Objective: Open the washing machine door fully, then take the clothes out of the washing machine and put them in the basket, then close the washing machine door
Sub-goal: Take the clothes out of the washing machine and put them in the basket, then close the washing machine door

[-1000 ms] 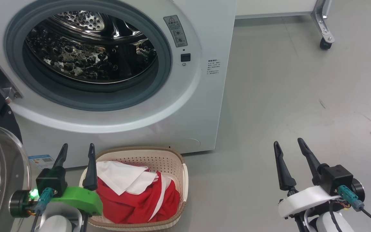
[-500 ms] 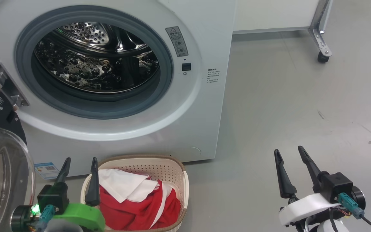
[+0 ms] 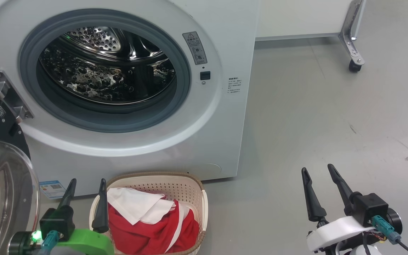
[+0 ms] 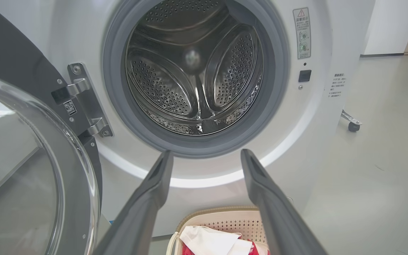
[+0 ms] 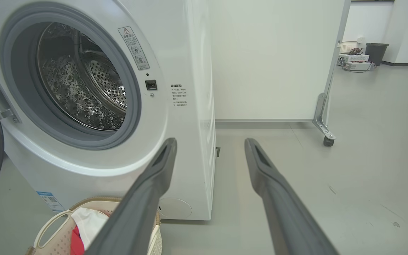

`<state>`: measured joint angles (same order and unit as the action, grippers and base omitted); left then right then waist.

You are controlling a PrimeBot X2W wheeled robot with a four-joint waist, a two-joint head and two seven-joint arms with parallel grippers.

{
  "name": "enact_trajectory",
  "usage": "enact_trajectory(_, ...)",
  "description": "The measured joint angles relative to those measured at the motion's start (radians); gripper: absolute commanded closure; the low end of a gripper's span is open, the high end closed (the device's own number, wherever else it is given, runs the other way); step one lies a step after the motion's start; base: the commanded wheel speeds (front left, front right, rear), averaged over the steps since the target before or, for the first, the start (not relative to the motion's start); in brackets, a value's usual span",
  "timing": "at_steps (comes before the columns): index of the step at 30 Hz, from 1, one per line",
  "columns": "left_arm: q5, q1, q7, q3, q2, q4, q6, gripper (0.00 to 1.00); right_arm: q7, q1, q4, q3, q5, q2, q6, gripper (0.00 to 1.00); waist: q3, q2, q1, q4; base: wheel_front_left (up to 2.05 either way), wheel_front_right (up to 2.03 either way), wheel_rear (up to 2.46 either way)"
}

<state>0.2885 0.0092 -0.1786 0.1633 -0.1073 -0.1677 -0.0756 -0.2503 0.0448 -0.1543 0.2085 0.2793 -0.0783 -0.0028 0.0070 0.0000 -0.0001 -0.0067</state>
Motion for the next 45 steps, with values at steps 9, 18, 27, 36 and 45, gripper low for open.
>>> enact_trajectory(9,-0.008,0.022,0.025,0.002,-0.001,0.042,-0.005,0.00,0.005,0.005,0.006,0.001,0.000,-0.001,-0.003,0.00,-0.007,0.0000,0.0000,0.002,0.00,0.00,0.00)
enact_trajectory(18,-0.018,0.039,0.046,0.002,-0.006,0.075,-0.013,0.00,0.009,0.006,0.015,0.002,0.000,-0.004,-0.009,0.00,-0.011,0.0000,0.0000,0.006,0.00,0.00,0.00)
enact_trajectory(27,-0.036,0.058,0.073,0.001,-0.011,0.095,-0.024,0.00,0.016,0.007,0.022,0.003,0.000,-0.007,-0.009,0.00,-0.012,0.0000,0.0001,0.012,-0.12,0.12,0.00)
enact_trajectory(36,-0.040,0.068,0.093,0.000,-0.011,0.119,-0.025,0.00,0.017,0.007,0.029,0.004,0.000,-0.008,-0.009,0.00,-0.014,0.0000,0.0000,0.015,-0.47,0.47,0.00)
enact_trajectory(45,-0.044,0.075,0.106,0.000,-0.010,0.145,-0.025,0.00,0.025,0.009,0.035,0.007,0.000,-0.011,-0.010,0.00,-0.015,0.0000,0.0000,0.016,-0.85,0.85,0.00)
